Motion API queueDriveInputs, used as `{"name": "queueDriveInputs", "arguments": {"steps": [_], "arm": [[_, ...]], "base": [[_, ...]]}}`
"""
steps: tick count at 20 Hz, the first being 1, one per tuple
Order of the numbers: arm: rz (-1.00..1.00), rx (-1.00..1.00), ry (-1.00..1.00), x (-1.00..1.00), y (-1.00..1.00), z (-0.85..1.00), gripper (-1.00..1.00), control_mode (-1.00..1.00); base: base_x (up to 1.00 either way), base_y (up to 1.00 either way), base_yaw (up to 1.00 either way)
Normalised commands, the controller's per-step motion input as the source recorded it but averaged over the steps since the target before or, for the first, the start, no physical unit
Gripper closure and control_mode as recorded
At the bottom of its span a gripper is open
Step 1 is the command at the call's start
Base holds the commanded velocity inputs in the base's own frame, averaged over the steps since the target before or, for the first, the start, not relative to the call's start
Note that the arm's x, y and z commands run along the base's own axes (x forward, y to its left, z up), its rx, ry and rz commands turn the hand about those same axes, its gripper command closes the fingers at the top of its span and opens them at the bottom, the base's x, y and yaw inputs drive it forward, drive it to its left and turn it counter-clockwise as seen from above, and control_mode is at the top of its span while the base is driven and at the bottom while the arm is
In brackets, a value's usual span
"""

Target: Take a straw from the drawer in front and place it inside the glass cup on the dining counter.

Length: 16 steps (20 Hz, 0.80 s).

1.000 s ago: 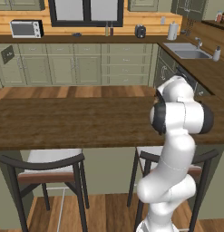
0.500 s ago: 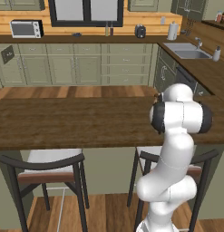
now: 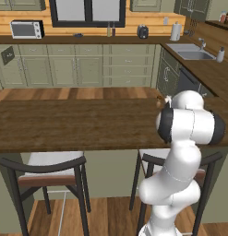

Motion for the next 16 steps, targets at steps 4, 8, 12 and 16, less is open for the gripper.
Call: {"name": "queueDriveInputs", "arguments": {"steps": [4,8,12,16], "arm": [[0.0,0.0,-0.05,-0.16,0.0,0.0,1.0,-1.0],[0.0,0.0,-0.03,-0.04,0.0,0.0,1.0,-1.0],[0.0,0.0,0.0,0.0,0.0,0.0,-1.0,-1.0],[0.0,0.0,0.0,0.0,0.0,0.01,-1.0,-1.0]], "base": [[0.0,0.0,0.0],[0.0,0.0,0.0],[0.0,0.0,0.0],[0.0,0.0,0.0]]}}
